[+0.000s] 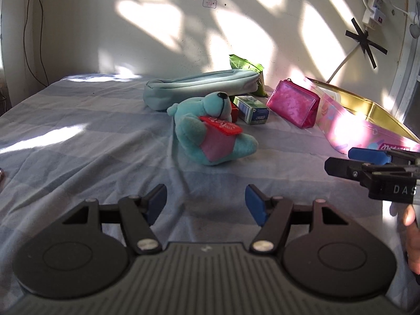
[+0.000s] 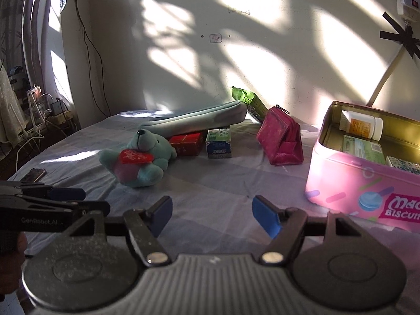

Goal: Organize objects
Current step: 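Withdraw the right gripper from the tin toward the teddy bear, then grasp the teal teddy bear with the right gripper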

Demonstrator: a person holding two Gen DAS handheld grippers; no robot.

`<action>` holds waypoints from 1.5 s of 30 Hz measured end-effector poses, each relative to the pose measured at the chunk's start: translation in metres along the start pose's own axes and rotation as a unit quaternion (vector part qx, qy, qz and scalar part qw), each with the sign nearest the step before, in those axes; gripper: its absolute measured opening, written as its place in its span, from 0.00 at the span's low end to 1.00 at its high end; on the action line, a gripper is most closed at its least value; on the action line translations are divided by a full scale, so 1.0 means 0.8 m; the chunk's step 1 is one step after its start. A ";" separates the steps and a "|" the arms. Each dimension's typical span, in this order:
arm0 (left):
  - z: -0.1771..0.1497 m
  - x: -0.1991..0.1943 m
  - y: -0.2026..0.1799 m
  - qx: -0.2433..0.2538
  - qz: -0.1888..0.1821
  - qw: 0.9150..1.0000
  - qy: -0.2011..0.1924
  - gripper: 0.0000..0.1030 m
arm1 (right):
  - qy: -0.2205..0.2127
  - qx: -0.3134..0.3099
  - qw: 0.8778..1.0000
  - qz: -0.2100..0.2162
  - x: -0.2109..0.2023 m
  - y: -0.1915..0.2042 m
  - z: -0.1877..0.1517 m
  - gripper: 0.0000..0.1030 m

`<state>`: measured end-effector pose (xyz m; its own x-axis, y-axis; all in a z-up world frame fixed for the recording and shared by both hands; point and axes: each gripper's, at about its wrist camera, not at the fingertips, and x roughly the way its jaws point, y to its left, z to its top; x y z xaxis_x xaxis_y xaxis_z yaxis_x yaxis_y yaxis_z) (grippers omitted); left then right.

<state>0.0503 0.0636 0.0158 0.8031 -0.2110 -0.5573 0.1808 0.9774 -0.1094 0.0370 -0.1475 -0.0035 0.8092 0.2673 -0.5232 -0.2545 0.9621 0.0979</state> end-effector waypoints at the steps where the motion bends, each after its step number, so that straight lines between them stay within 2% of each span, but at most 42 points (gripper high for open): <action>1: 0.001 -0.001 0.005 -0.003 0.001 1.000 -0.003 0.66 | 0.001 -0.004 1.000 0.004 0.002 0.004 0.001 0.68; 6: 0.002 -0.001 0.021 -0.016 0.010 1.000 -0.005 0.66 | 0.012 -0.020 1.000 0.020 0.015 0.022 0.002 0.68; 12: 0.003 -0.002 0.033 -0.034 -0.007 0.999 -0.006 0.66 | 0.024 -0.027 0.999 0.024 0.025 0.028 0.001 0.68; 18: 0.023 -0.005 0.041 -0.045 -0.026 0.998 -0.027 0.66 | 0.026 -0.046 0.998 0.031 0.037 0.037 0.009 0.68; 23: 0.040 0.007 0.036 -0.034 -0.032 0.998 -0.036 0.68 | 0.026 -0.067 0.997 0.042 0.056 0.048 0.022 0.68; 28: 0.056 0.028 0.035 -0.041 -0.046 0.997 -0.035 0.70 | 0.028 -0.089 0.993 0.071 0.083 0.064 0.039 0.69; 29: 0.060 0.032 0.035 -0.042 -0.047 0.997 -0.037 0.70 | 0.031 -0.092 0.992 0.077 0.090 0.066 0.042 0.69; 33: 0.066 0.056 0.038 -0.049 -0.056 0.997 -0.014 0.48 | 0.053 -0.101 0.989 0.095 0.120 0.076 0.046 0.65; 34: 0.065 0.062 0.039 -0.051 -0.057 0.997 -0.006 0.46 | 0.059 -0.102 0.988 0.102 0.127 0.078 0.045 0.63; 36: 0.061 0.066 0.040 -0.057 -0.062 0.996 -0.007 0.42 | 0.066 -0.100 0.985 0.120 0.134 0.081 0.044 0.48; 38: 0.060 0.060 0.037 -0.050 -0.058 0.997 -0.015 0.37 | 0.059 -0.112 0.985 0.117 0.133 0.087 0.042 0.42; 40: 0.058 0.053 0.032 -0.044 -0.059 0.997 -0.019 0.34 | 0.046 -0.134 0.984 0.107 0.124 0.094 0.039 0.37; 45: 0.051 0.037 0.016 -0.045 -0.090 0.995 -0.013 0.33 | 0.035 -0.140 0.984 0.101 0.093 0.082 0.028 0.36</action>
<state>0.0997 0.0695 0.0315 0.7770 -0.3816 -0.5006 0.2723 0.9208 -0.2794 0.0919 -0.0631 -0.0169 0.6906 0.4380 -0.5756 -0.5507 0.8343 -0.0259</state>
